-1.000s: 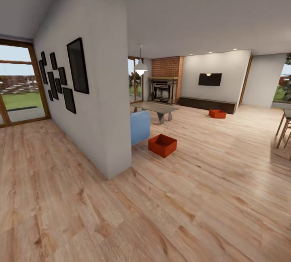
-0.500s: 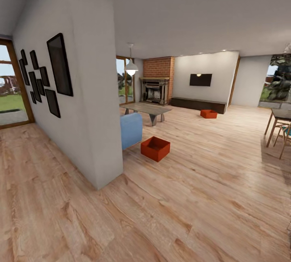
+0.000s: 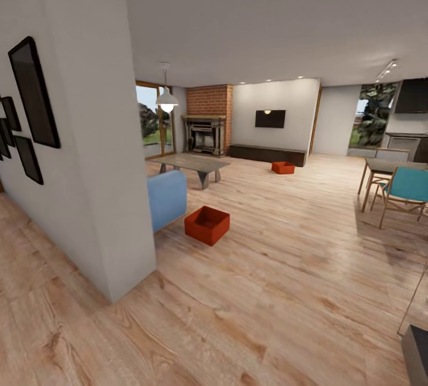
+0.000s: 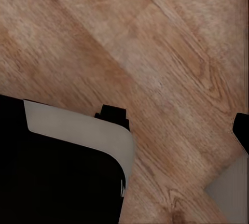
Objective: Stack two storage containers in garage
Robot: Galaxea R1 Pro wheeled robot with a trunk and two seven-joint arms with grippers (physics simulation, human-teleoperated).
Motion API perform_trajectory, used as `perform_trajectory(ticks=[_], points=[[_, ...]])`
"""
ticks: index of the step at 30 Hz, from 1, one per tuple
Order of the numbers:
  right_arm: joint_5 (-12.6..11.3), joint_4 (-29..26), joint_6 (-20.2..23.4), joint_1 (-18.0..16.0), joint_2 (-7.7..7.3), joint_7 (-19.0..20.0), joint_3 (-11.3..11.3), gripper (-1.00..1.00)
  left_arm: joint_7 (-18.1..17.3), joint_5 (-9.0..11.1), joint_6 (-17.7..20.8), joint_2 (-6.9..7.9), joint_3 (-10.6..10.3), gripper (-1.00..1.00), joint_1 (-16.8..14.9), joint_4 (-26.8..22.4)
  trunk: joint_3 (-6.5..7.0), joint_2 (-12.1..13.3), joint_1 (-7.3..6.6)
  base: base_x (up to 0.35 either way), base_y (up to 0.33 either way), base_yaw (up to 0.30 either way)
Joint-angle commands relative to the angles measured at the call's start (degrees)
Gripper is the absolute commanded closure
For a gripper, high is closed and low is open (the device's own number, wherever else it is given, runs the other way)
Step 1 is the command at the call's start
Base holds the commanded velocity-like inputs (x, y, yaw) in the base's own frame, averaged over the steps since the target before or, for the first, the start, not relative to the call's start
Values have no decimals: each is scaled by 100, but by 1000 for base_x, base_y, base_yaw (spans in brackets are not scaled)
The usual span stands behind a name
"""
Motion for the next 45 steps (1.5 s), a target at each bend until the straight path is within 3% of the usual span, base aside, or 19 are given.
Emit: perform_trajectory(ticks=[1, 11, 45], points=[[21, 14, -29, -8, -2, 9, 3, -100, 1, 36, -15, -1, 1, -100, -1, -1, -4, -3, 3, 322, -85, -237], [21, 14, -29, -8, -2, 6, 1, -100, 2, 36, -23, -1, 1, -100, -1, -1, 18, -3, 3, 322, -86, -216], [98, 14, -33, -8, -7, 2, 56, -100, -4, 29, -22, -1, 1, -100, -1, -1, 19, -3, 3, 322, -30, -4]])
